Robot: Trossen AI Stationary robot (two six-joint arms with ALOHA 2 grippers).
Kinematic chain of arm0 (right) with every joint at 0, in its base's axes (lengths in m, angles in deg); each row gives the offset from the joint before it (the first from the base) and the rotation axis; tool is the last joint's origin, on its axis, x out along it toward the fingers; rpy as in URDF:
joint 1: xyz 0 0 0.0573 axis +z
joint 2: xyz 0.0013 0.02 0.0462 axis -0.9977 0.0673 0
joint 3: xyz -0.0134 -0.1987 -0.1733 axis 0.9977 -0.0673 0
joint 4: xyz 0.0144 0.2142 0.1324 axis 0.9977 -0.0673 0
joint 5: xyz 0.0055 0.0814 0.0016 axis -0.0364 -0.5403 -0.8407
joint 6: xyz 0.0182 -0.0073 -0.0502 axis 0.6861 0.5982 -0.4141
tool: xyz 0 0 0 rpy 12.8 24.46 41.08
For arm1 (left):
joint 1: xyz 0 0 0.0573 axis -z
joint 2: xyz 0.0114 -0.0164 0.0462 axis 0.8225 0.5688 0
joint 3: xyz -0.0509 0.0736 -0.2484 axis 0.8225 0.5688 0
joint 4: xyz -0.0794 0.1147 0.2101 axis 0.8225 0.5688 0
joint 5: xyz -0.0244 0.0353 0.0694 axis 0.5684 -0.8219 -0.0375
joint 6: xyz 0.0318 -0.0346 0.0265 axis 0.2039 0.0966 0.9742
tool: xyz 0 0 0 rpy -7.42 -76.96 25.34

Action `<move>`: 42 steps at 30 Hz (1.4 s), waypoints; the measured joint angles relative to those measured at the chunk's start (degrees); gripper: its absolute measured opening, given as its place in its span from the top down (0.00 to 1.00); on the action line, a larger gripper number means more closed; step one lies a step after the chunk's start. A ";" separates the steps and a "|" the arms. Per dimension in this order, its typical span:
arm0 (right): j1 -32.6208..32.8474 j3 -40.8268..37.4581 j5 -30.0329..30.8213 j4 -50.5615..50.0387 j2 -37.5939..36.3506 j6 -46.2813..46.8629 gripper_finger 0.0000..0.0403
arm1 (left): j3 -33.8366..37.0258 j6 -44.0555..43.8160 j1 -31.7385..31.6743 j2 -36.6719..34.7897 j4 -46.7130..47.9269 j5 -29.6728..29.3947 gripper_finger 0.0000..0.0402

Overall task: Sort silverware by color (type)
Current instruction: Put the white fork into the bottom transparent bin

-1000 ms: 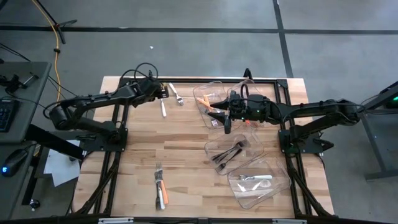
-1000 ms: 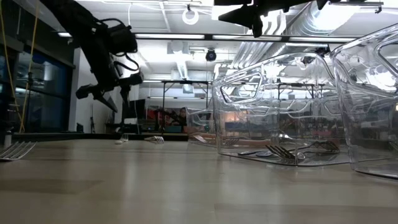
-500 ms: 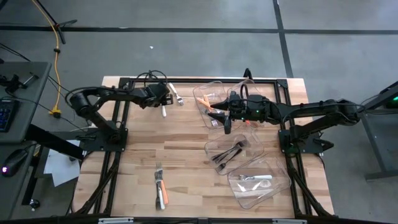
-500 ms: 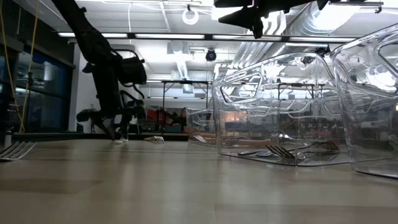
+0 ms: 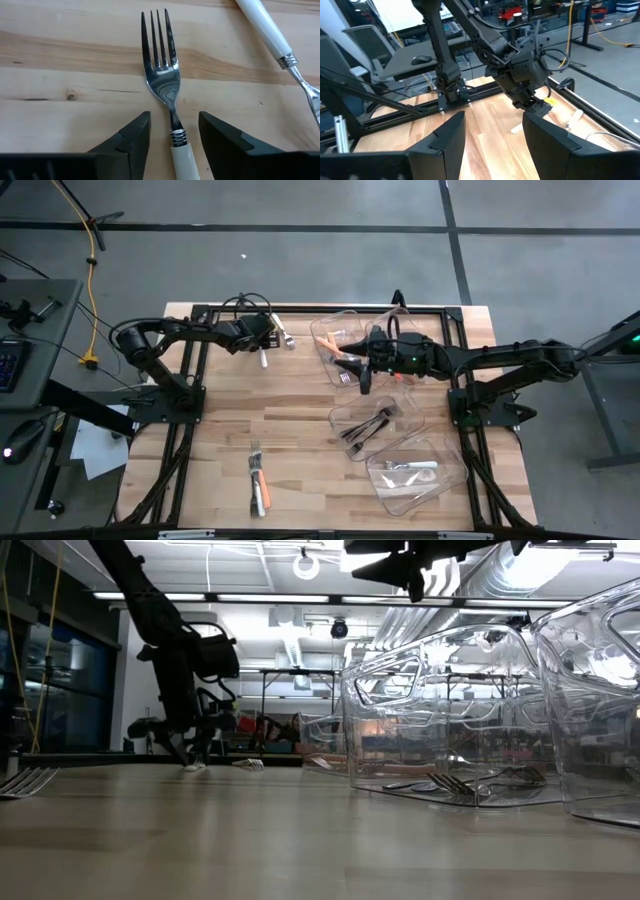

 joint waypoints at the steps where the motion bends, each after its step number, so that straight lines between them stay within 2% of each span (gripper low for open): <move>1: 0.00 0.00 0.43 0.00 0.00 -0.02 0.55 | 0.01 0.00 0.00 0.04 0.53 0.04 0.62; 4: 0.00 0.00 0.92 0.00 0.00 0.00 0.55 | 0.00 0.02 0.00 0.06 2.01 0.12 0.69; 12: 0.00 0.00 0.95 0.00 0.00 0.44 0.55 | 0.04 3.58 -0.04 0.02 3.29 -0.21 0.97; 17: 0.00 0.00 0.95 0.00 0.00 0.46 0.55 | 0.04 4.00 -0.02 0.04 3.22 -0.16 0.95; 28: 0.00 0.00 0.93 0.00 0.00 0.47 0.55 | 0.28 7.32 0.04 -0.99 4.01 -0.51 1.00; 33: 0.00 0.00 0.91 0.00 -0.01 0.46 0.55 | 0.81 9.99 -0.09 -6.02 6.41 -0.27 1.00; 42: 0.00 0.00 0.93 0.01 0.00 0.44 0.55 | 0.48 16.17 -0.07 -22.05 8.02 -2.68 0.99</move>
